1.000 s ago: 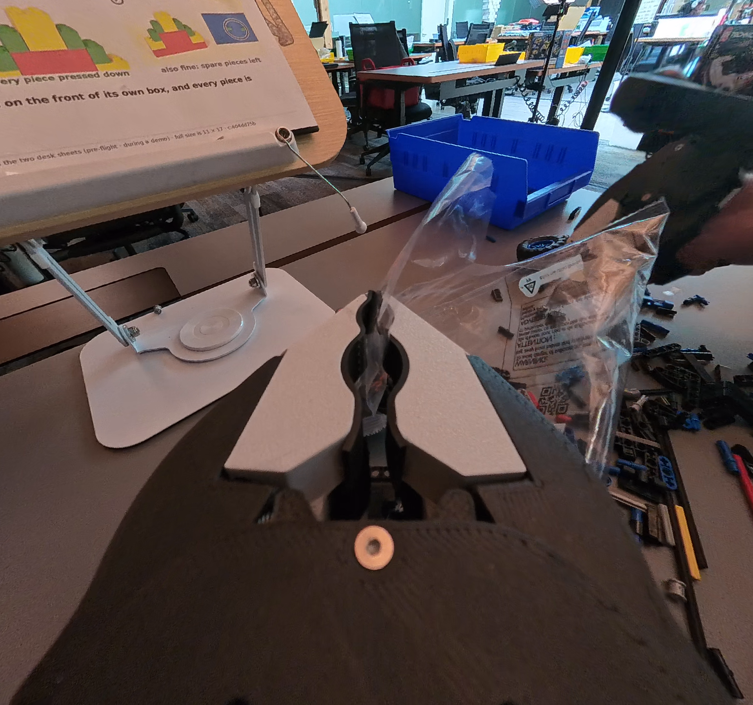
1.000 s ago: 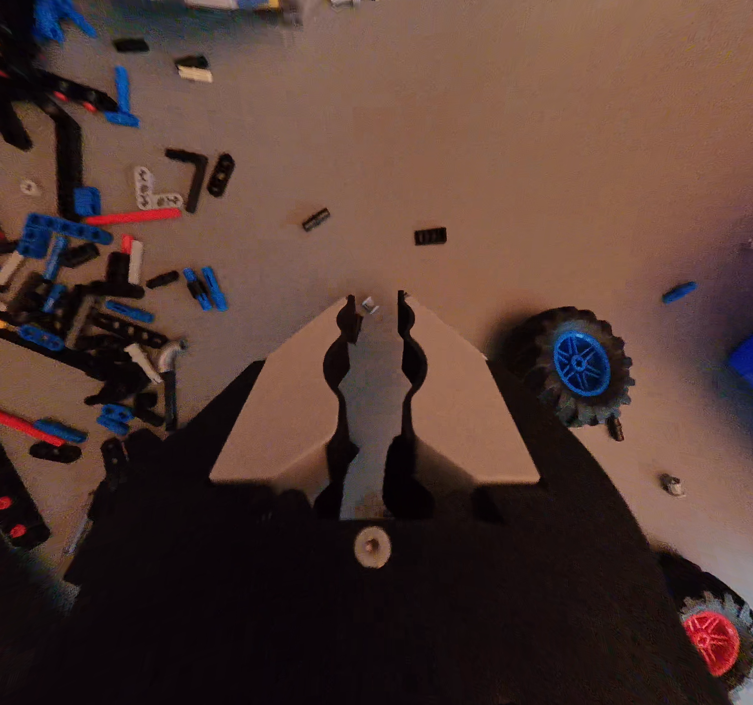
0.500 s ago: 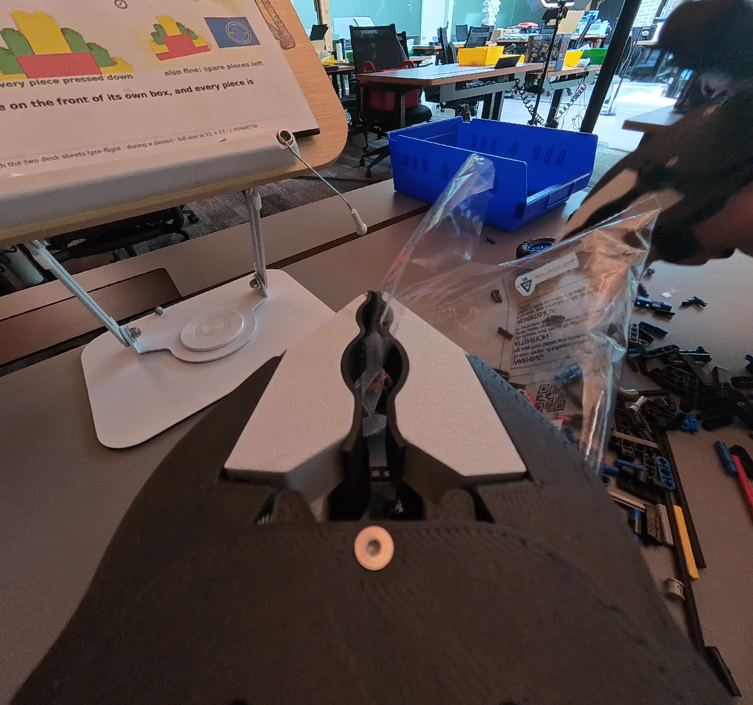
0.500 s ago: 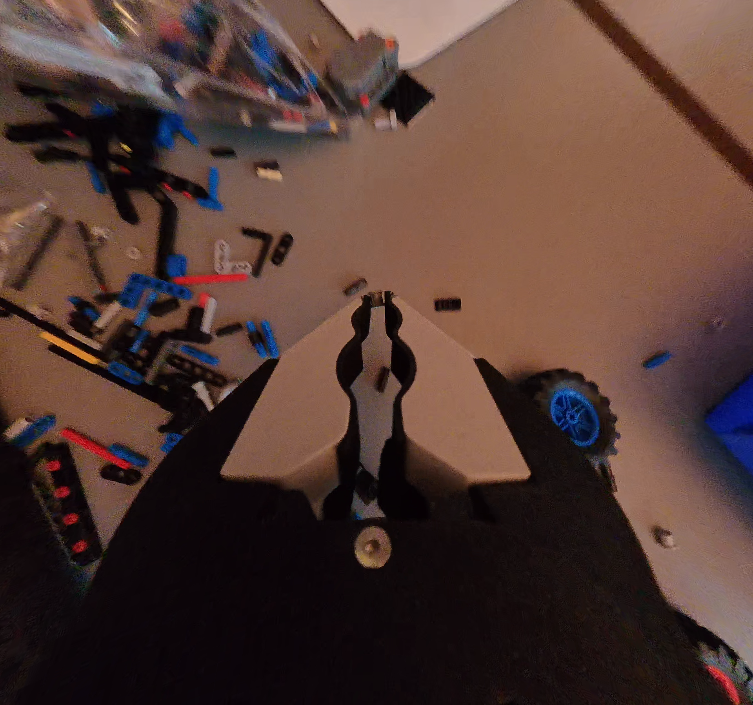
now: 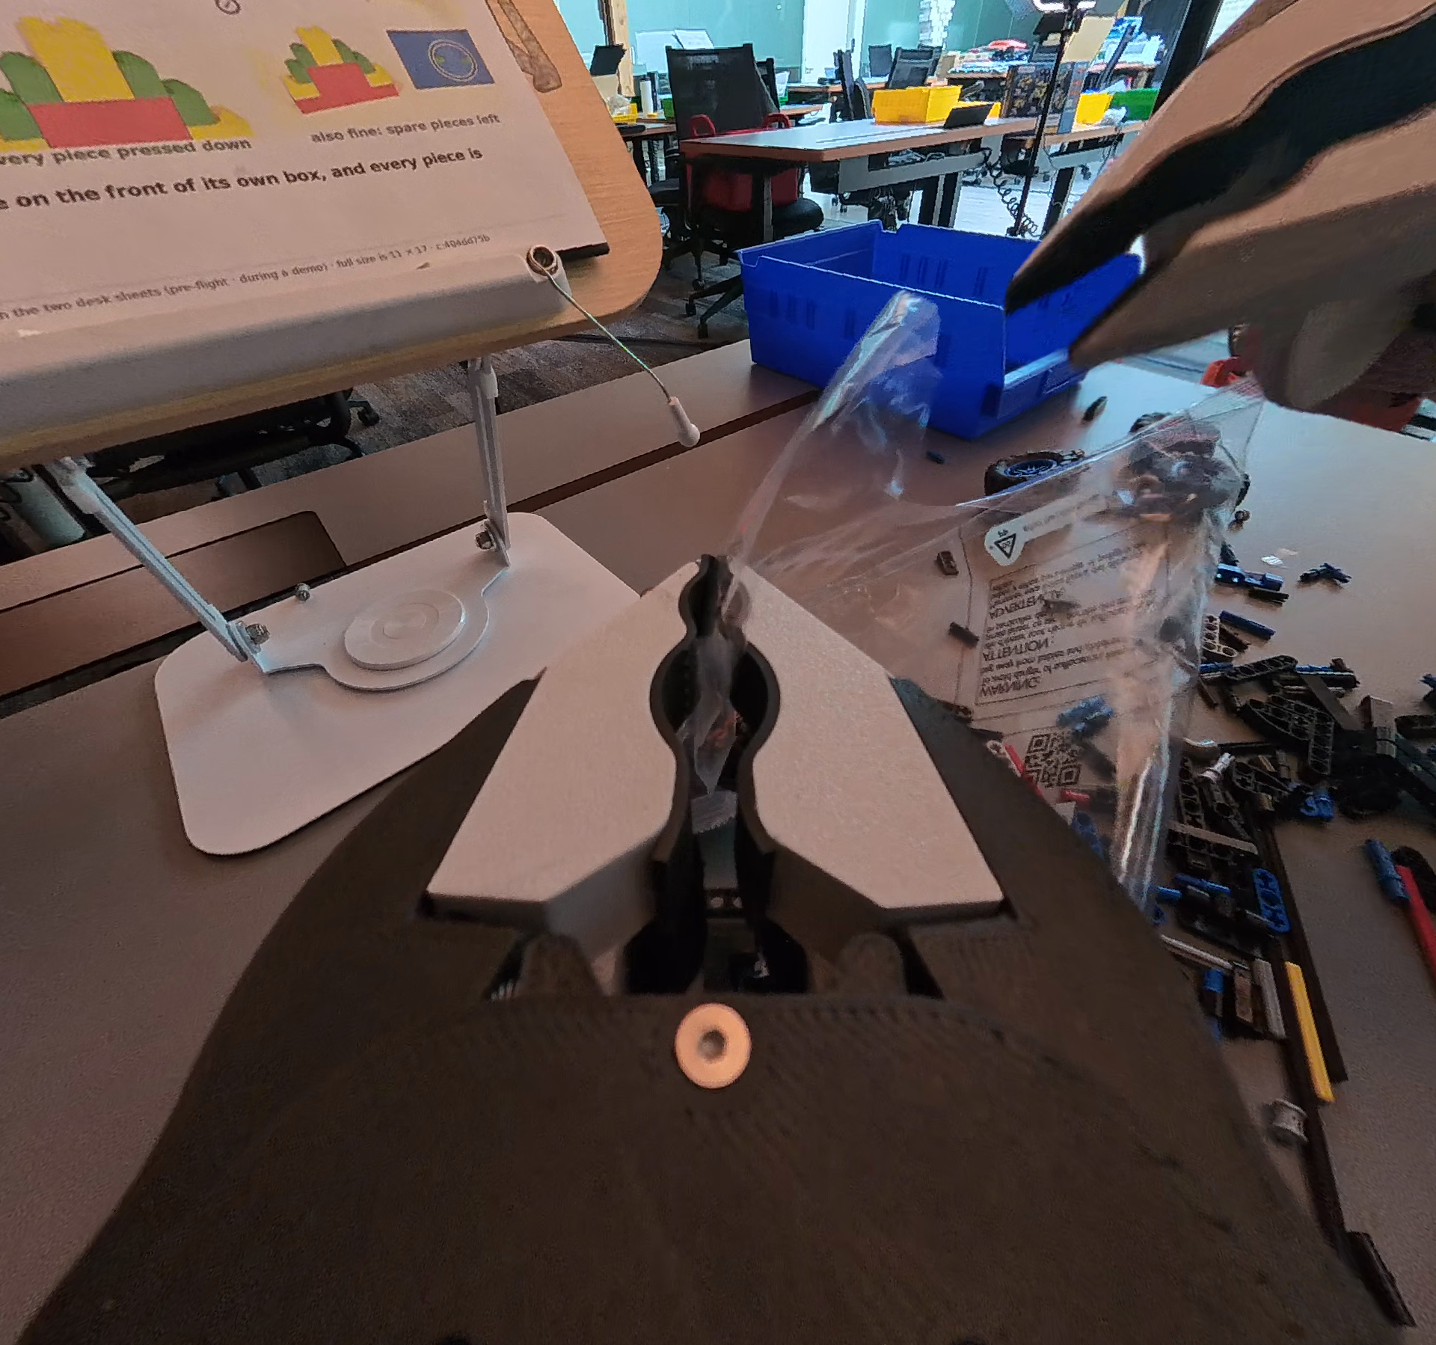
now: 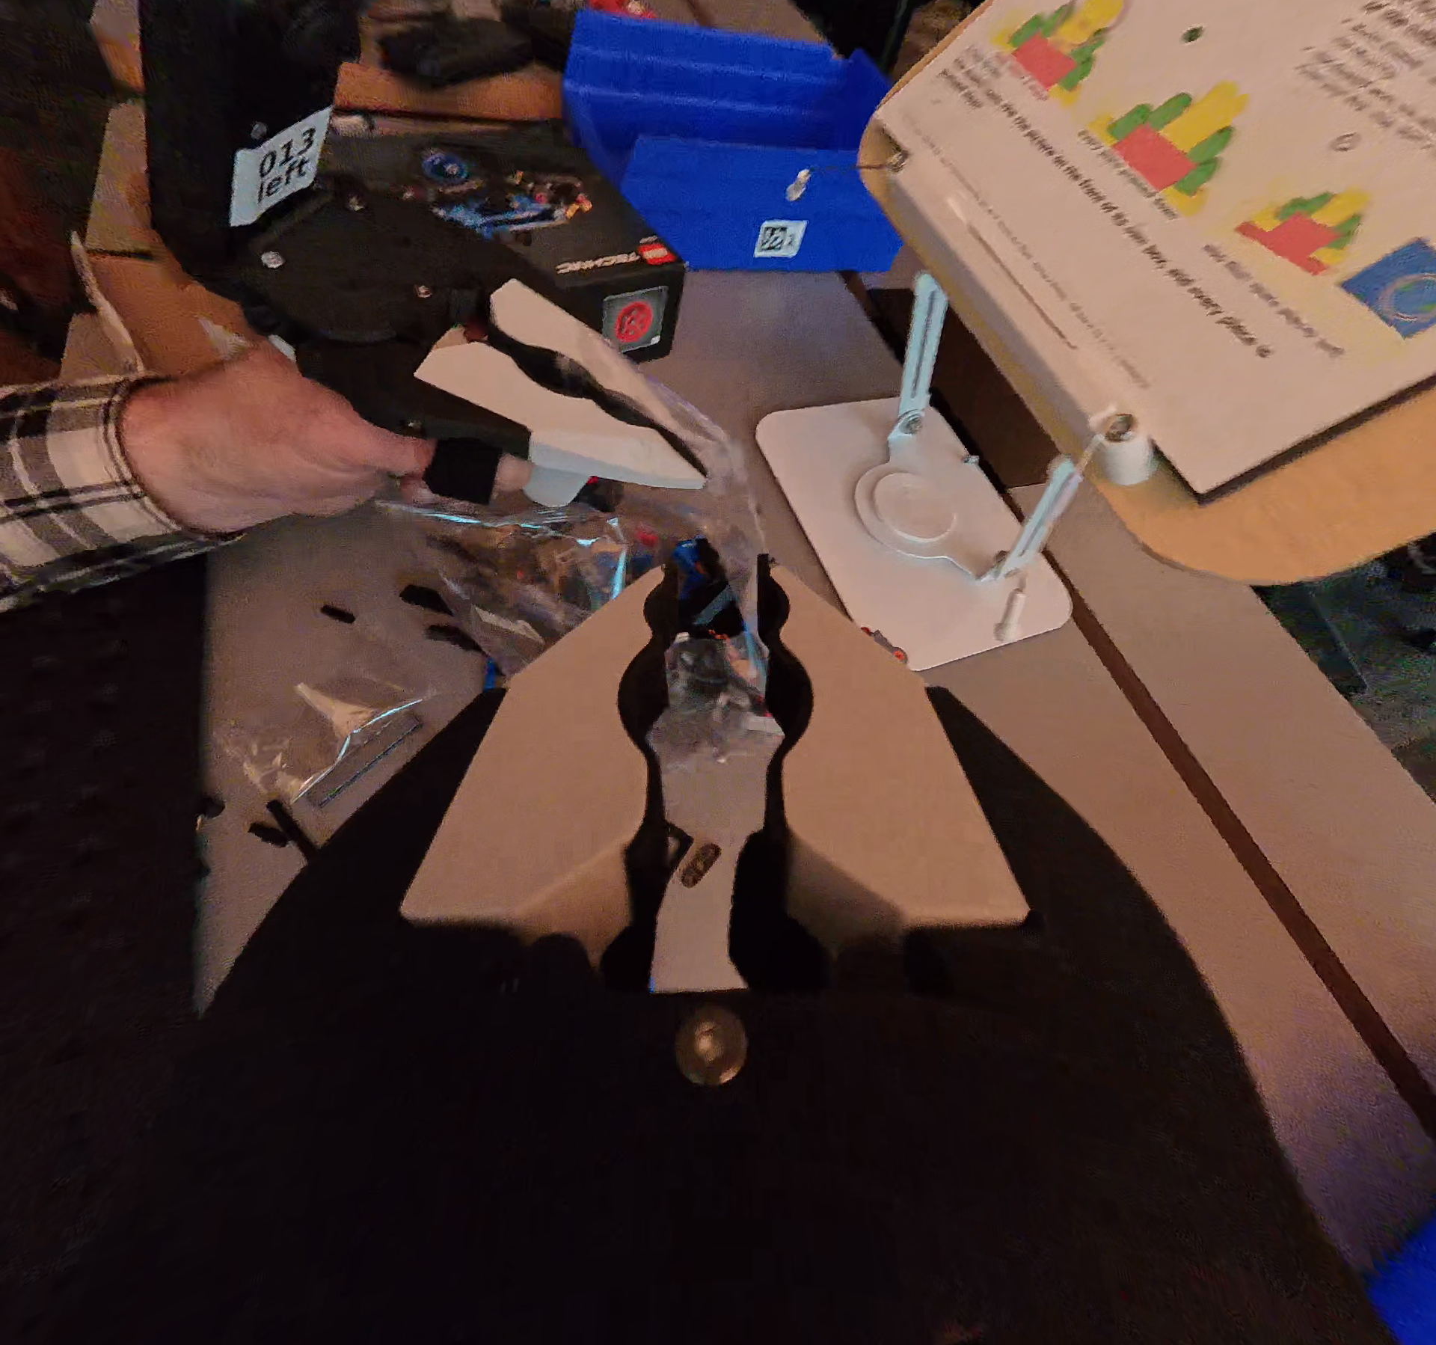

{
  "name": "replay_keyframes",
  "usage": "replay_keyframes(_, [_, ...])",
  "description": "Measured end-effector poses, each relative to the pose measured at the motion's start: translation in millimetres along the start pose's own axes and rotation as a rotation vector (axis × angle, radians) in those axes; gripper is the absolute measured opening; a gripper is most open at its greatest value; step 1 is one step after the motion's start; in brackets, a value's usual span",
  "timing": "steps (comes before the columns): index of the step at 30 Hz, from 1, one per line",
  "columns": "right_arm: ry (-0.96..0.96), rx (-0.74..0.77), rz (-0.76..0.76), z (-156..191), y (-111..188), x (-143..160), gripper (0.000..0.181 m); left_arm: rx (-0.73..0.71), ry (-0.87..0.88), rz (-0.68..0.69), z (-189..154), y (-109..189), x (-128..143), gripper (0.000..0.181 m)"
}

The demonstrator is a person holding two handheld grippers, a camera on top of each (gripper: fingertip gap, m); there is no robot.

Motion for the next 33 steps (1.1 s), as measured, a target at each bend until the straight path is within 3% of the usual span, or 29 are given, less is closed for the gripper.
replay_keyframes(3, [-0.076,0.138,-0.064,-21.7,25.0,25.6,0.004,0.004,-0.001,0.002,-0.9,-1.0,0.1,0.000])
replay_keyframes(5, [-0.164,0.168,0.003,-31.6,28.8,56.8,0.003,0.005,-0.003,0.003,-1.3,-1.4,0.3,0.000])
replay_keyframes(8, [-0.289,0.073,0.177,-26.5,8.5,104.9,0.014,0.002,-0.002,0.003,-0.8,-1.1,0.2,0.000])
replay_keyframes(12, [-0.266,-0.064,0.379,1.7,-29.5,134.4,0.016,-0.005,0.002,0.004,1.1,-0.7,1.1,0.000])
replay_keyframes(18, [-0.189,-0.081,0.513,17.7,-51.4,145.5,0.010,-0.005,0.004,0.003,1.3,-0.4,1.2,0.000])
replay_keyframes(26, [-0.215,-0.091,0.481,18.0,-52.2,146.6,0.000,0.000,0.004,0.001,0.3,0.4,0.4,0.000])
replay_keyframes(33, [-0.216,-0.099,0.452,16.5,-50.5,143.9,0.007,0.002,0.004,0.000,-0.2,0.4,0.2,0.000])
Point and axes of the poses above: each gripper's, where its closed fingertips meet, y back along the fingers, x out of its underside, z = x × y across the jaws, the point moved 7 cm from there along y, back along the fingers, and after that the axes turned 9 degrees about y, right-handed, at the moved point
